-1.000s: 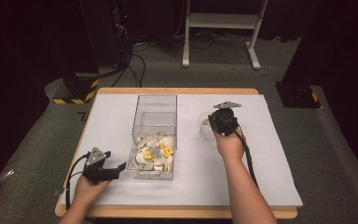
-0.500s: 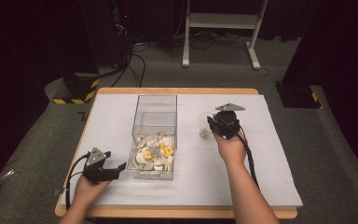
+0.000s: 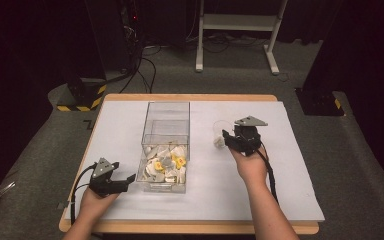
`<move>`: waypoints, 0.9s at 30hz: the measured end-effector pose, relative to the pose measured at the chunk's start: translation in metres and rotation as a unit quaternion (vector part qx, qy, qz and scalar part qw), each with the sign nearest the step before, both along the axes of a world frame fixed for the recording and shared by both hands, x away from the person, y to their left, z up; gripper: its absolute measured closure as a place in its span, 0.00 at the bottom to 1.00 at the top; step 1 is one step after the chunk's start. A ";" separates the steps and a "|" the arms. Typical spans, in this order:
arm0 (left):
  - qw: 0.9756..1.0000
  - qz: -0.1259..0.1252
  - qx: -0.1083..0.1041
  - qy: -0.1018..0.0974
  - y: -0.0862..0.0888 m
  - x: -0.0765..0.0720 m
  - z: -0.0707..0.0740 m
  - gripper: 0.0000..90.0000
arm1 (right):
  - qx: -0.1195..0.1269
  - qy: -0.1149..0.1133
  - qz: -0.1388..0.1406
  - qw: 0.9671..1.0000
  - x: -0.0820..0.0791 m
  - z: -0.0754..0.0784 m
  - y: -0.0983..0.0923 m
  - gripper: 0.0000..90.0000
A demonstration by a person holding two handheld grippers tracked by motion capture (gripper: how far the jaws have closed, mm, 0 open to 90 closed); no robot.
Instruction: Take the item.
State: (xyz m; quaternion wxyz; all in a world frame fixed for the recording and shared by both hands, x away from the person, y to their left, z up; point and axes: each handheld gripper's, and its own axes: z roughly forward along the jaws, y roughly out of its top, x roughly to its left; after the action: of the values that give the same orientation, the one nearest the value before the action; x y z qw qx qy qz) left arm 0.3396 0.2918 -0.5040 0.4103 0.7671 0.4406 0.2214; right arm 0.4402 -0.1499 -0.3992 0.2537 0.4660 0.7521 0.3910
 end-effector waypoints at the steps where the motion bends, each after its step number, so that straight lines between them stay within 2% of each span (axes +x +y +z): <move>1: 1.000 0.000 0.000 0.000 0.000 0.000 0.000 0.18 | 0.001 -0.001 -0.002 1.000 -0.001 0.000 0.000 0.50; 8: 1.000 0.001 -0.002 0.001 0.000 0.000 0.000 0.18 | 0.001 -0.012 -0.003 1.000 -0.010 -0.001 0.000 0.29; 15: 1.000 0.001 -0.002 0.001 0.000 0.000 0.000 0.18 | 0.008 -0.015 0.001 1.000 -0.021 -0.002 0.001 0.17; 27: 1.000 0.001 -0.002 0.001 0.000 0.000 0.000 0.18 | 0.009 -0.014 0.004 1.000 -0.040 -0.017 -0.004 0.15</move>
State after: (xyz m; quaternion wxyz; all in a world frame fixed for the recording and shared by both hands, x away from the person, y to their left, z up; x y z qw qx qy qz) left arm 0.3394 0.2916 -0.5041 0.4111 0.7662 0.4424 0.2199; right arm 0.4007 -0.1540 -0.4158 0.2583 0.4594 0.7467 0.4058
